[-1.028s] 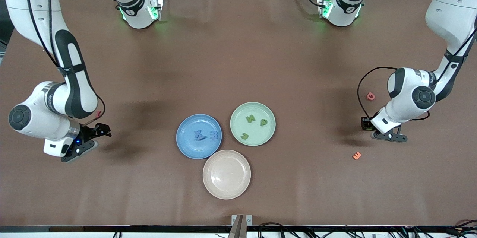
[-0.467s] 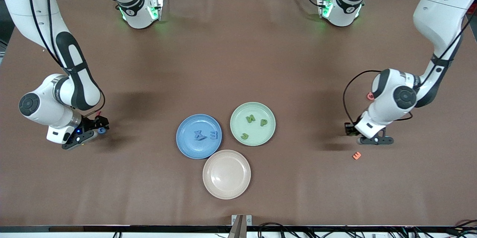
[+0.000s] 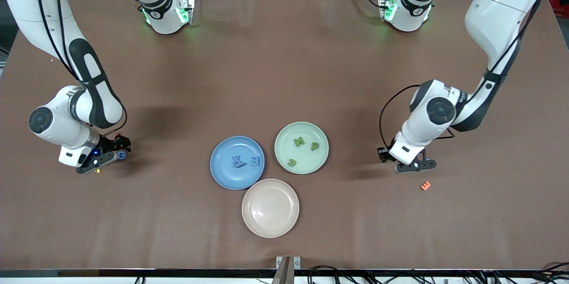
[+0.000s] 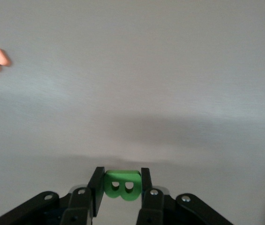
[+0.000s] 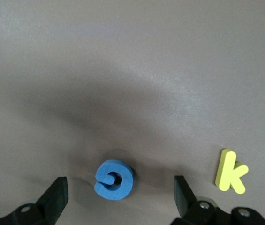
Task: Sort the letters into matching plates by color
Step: 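Set the B on the green plate while the right gripper grasps the G, then release the G on the blue plate while the left gripper withdraws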
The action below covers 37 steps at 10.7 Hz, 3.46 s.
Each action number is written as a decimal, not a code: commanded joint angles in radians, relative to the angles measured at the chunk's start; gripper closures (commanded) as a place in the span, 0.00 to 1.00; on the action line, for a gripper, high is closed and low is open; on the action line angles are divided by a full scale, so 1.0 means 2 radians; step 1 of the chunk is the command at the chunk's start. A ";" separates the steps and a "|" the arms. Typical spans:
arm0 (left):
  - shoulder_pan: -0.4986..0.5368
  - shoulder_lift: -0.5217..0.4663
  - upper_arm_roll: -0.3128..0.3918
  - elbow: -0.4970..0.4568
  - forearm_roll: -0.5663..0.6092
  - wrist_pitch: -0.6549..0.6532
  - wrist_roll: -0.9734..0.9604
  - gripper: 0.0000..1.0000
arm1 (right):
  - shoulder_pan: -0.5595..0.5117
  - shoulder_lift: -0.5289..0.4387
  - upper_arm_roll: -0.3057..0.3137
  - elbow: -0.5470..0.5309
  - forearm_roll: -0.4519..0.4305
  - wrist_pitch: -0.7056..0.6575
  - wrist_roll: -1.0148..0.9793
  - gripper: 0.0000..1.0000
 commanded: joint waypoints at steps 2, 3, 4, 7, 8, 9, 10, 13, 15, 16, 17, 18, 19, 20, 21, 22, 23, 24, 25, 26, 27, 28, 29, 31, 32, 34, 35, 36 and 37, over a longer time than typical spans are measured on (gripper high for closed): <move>-0.090 0.013 0.003 0.045 0.002 -0.005 -0.145 1.00 | -0.006 -0.009 0.008 -0.023 0.001 0.021 -0.009 0.37; -0.108 0.013 0.003 0.053 0.002 -0.005 -0.171 1.00 | -0.005 -0.009 0.008 -0.024 0.001 0.021 -0.009 0.46; -0.122 0.013 0.003 0.062 0.002 -0.005 -0.190 1.00 | -0.005 -0.009 0.009 -0.023 0.001 0.021 -0.009 0.53; -0.163 0.032 0.003 0.108 0.001 -0.005 -0.236 1.00 | -0.004 -0.009 0.010 -0.023 0.003 0.021 -0.003 0.65; -0.174 0.034 0.003 0.116 -0.004 -0.005 -0.247 1.00 | -0.004 -0.009 0.011 -0.023 0.004 0.021 -0.003 0.68; -0.182 0.034 0.003 0.122 -0.015 -0.005 -0.251 1.00 | -0.004 -0.009 0.011 -0.022 0.004 0.021 -0.002 0.72; -0.191 0.034 0.003 0.129 -0.026 -0.005 -0.254 1.00 | -0.003 -0.009 0.012 -0.020 0.004 0.020 -0.001 0.75; -0.212 0.033 0.006 0.132 -0.028 -0.005 -0.257 0.08 | -0.002 -0.016 0.025 -0.007 0.005 0.012 0.044 0.77; -0.209 0.026 0.015 0.132 -0.023 -0.013 -0.255 0.00 | 0.005 -0.017 0.033 0.008 0.005 -0.009 0.094 0.77; -0.209 0.020 0.026 0.133 -0.007 -0.026 -0.253 0.00 | 0.012 -0.020 0.040 0.014 0.005 -0.017 0.123 0.77; -0.205 0.011 0.031 0.133 0.007 -0.039 -0.253 0.00 | 0.015 -0.020 0.049 0.021 0.005 -0.021 0.154 0.77; -0.196 -0.002 0.040 0.133 0.008 -0.065 -0.250 0.00 | 0.026 -0.020 0.056 0.030 0.005 -0.025 0.186 0.77; -0.187 -0.015 0.044 0.134 0.008 -0.091 -0.241 0.00 | 0.040 -0.020 0.056 0.036 0.006 -0.025 0.219 0.77; -0.176 -0.023 0.044 0.140 0.008 -0.112 -0.237 0.00 | 0.059 -0.017 0.056 0.043 0.006 -0.025 0.254 0.77; -0.163 -0.031 0.044 0.148 0.007 -0.140 -0.226 0.00 | 0.077 -0.016 0.056 0.050 0.009 -0.025 0.290 0.77; -0.148 -0.042 0.041 0.150 0.000 -0.173 -0.199 0.00 | 0.098 -0.013 0.057 0.060 0.012 -0.025 0.322 0.77; -0.134 -0.053 0.038 0.149 -0.013 -0.213 -0.169 0.00 | 0.116 -0.009 0.062 0.068 0.012 -0.025 0.358 0.77; -0.130 -0.065 0.038 0.148 -0.031 -0.255 -0.132 0.00 | 0.132 -0.004 0.068 0.075 0.012 -0.025 0.392 0.77; -0.125 -0.076 0.038 0.148 -0.045 -0.292 -0.106 0.00 | 0.151 0.001 0.071 0.083 0.012 -0.025 0.423 0.77; -0.122 -0.087 0.038 0.145 -0.058 -0.321 -0.095 0.00 | 0.165 0.008 0.076 0.092 0.012 -0.025 0.450 0.77; -0.122 -0.102 0.038 0.133 -0.080 -0.345 -0.087 0.00 | 0.183 0.013 0.078 0.101 0.012 -0.024 0.480 0.77; -0.121 -0.126 0.040 0.105 -0.102 -0.349 -0.066 0.00 | 0.201 0.019 0.078 0.114 0.012 -0.024 0.507 0.77; -0.117 -0.143 0.042 0.080 -0.118 -0.349 -0.046 0.00 | 0.214 0.028 0.078 0.127 0.012 -0.024 0.526 0.77; -0.107 -0.176 0.044 0.038 -0.136 -0.347 -0.004 0.00 | 0.234 0.042 0.078 0.148 0.011 -0.023 0.552 0.72; -0.099 -0.197 0.048 0.014 -0.148 -0.343 0.025 0.00 | 0.236 0.043 0.078 0.149 0.011 -0.020 0.551 0.45; -0.101 -0.244 0.079 -0.023 -0.181 -0.341 0.083 0.00 | 0.234 0.042 0.077 0.151 0.006 -0.021 0.516 0.00; -0.103 -0.260 0.088 -0.036 -0.196 -0.341 0.101 0.00 | 0.231 0.042 0.077 0.154 0.006 -0.025 0.483 0.00; -0.104 -0.271 0.098 -0.039 -0.205 -0.341 0.118 0.00 | 0.226 0.039 0.075 0.154 0.005 -0.025 0.469 0.00; -0.104 -0.282 0.110 -0.040 -0.215 -0.341 0.141 0.00 | 0.214 0.037 0.075 0.154 0.004 -0.025 0.452 0.00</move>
